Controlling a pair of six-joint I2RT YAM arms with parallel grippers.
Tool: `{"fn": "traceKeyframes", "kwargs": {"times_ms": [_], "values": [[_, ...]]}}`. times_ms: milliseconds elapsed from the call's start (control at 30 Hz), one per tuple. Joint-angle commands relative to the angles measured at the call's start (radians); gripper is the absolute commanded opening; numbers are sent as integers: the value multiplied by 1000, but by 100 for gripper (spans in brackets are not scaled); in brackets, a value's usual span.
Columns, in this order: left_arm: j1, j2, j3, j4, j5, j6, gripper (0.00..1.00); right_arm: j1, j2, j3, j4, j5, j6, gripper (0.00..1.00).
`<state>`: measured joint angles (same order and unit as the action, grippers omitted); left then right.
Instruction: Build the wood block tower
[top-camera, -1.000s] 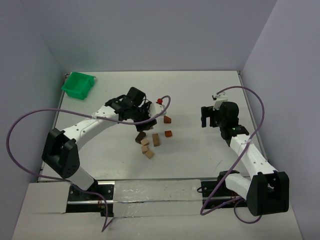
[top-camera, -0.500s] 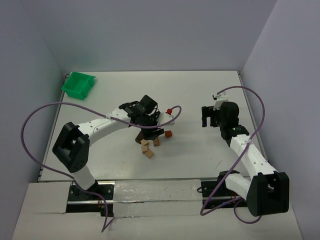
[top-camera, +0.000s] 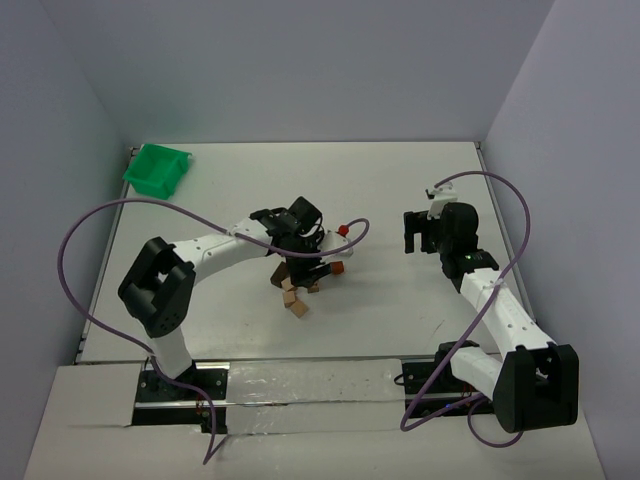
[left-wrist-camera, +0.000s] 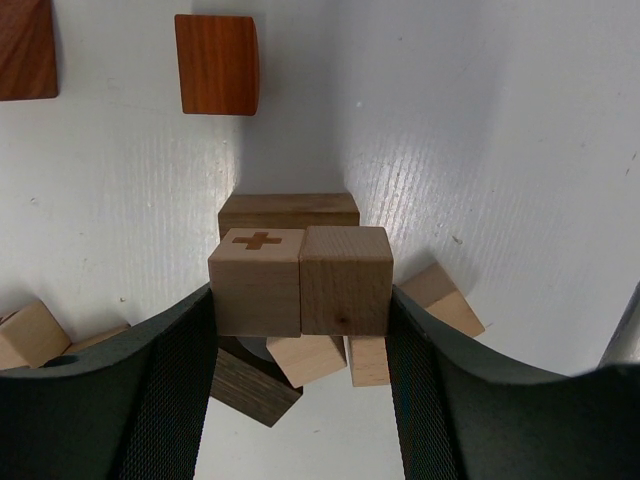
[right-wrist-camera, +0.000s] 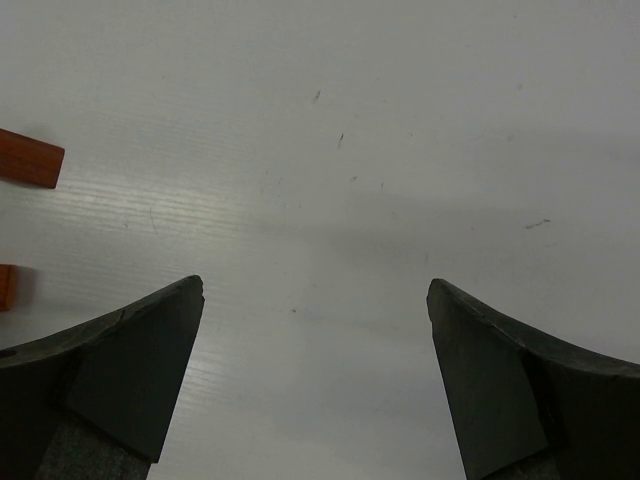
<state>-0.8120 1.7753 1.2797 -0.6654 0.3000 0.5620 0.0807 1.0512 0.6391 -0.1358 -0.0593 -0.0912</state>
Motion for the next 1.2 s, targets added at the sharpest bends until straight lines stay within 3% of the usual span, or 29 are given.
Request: {"fn": "traceKeyframes", "kwargs": {"times_ms": [0,1167], "values": [[-7,13,23,35,9,1,38,4,-13,54,10,18,-5,100],[-4,37,8,31,-28,38,51,4,-7,54,8,15,-5,100]]}}
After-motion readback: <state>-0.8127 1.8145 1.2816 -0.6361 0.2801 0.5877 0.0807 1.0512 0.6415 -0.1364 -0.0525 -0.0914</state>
